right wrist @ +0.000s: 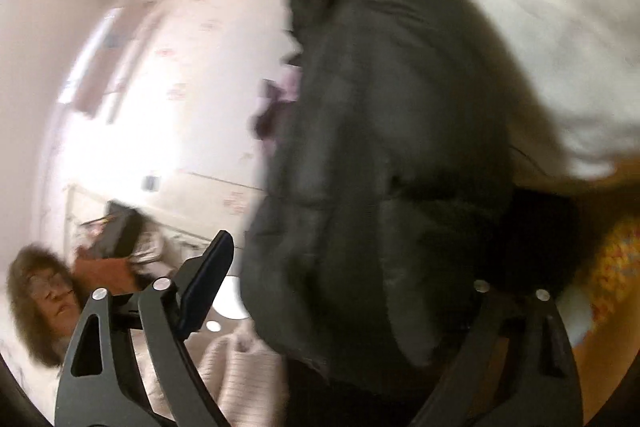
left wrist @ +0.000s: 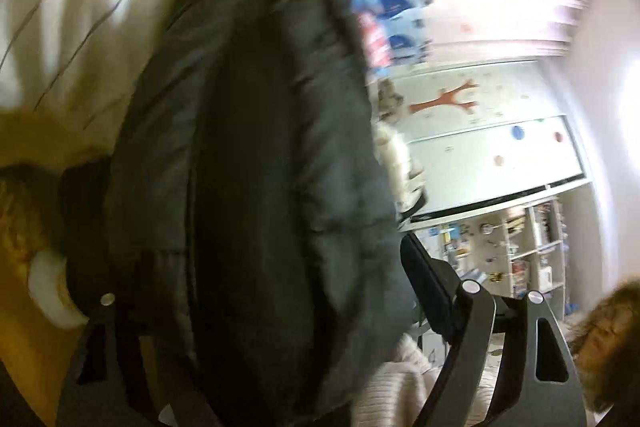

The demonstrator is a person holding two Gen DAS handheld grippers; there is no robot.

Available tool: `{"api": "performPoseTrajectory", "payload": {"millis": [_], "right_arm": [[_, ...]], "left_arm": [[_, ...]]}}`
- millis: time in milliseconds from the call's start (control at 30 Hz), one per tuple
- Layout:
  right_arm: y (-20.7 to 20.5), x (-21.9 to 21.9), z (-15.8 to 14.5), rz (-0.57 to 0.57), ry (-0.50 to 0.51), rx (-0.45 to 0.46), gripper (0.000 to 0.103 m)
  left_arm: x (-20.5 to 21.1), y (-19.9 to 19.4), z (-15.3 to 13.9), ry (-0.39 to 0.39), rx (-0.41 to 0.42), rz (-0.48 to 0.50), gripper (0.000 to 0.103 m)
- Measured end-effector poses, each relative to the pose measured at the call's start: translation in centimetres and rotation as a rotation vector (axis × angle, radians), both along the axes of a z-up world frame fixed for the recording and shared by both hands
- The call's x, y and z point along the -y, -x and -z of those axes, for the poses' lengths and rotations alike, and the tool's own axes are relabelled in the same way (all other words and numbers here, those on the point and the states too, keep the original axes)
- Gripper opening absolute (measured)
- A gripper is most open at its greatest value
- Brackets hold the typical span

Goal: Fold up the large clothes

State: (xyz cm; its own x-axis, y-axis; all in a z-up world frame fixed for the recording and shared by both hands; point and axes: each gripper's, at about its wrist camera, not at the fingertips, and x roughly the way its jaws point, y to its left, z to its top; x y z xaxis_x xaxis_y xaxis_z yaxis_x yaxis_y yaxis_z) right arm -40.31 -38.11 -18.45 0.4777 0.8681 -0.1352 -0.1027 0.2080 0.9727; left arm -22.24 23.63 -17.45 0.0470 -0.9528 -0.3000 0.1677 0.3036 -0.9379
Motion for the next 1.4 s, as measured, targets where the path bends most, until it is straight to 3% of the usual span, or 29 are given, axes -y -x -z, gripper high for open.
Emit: {"api": "performPoseTrajectory", "payload": {"millis": [133,200,333,433,667,800,867,967,1067,1167,1400], "right_arm": [[-0.8,-0.3,3.1,0.001,-0.03,-0.071,0.086],[-1.0,-0.4,3.4,0.021,-0.048,-0.058,0.085],[-1.2,-1.7,0.7,0.029,0.014,0.025,0.04],[-0.6,-2.6,-2.9,0.047,0.079,0.084,0.022],[0.9,-3.4,-12.8,0.105,0.04,0.327,0.018],[2.2,-2.7,-15.5,0.082,0.028,0.406,0.017],[2.8,-1.7,-14.9,0.074,0.054,0.378,0.017],[3.6,-1.7,-11.7,0.049,0.097,0.245,0.017],[4.6,-1.6,-7.8,0.039,0.109,0.128,0.019],[5.3,-1.4,-5.2,0.054,0.062,0.07,0.025],[5.7,-1.5,-3.4,0.038,0.061,0.021,0.052]], "left_arm": [[0.4,0.2,0.8,0.0,-0.02,-0.039,0.076],[0.4,0.4,0.3,-0.011,-0.005,-0.06,0.064],[0.8,0.5,-2.4,-0.103,0.055,-0.099,0.038],[1.2,1.4,-4.8,-0.177,0.087,-0.144,0.027],[0.8,2.9,-11.5,-0.079,0.219,-0.168,0.015],[-0.7,4.3,-14.7,-0.085,0.316,-0.12,0.015],[-0.3,4.7,-15.1,-0.238,0.362,-0.088,0.015],[1.3,5.1,-13.6,-0.496,0.386,-0.056,0.016],[3.0,5.5,-12.2,-0.689,0.426,-0.054,0.019],[3.5,6.5,-11.8,-0.775,0.455,-0.081,0.021],[4.4,6.9,-11.6,-0.884,0.532,-0.102,0.029]]}}
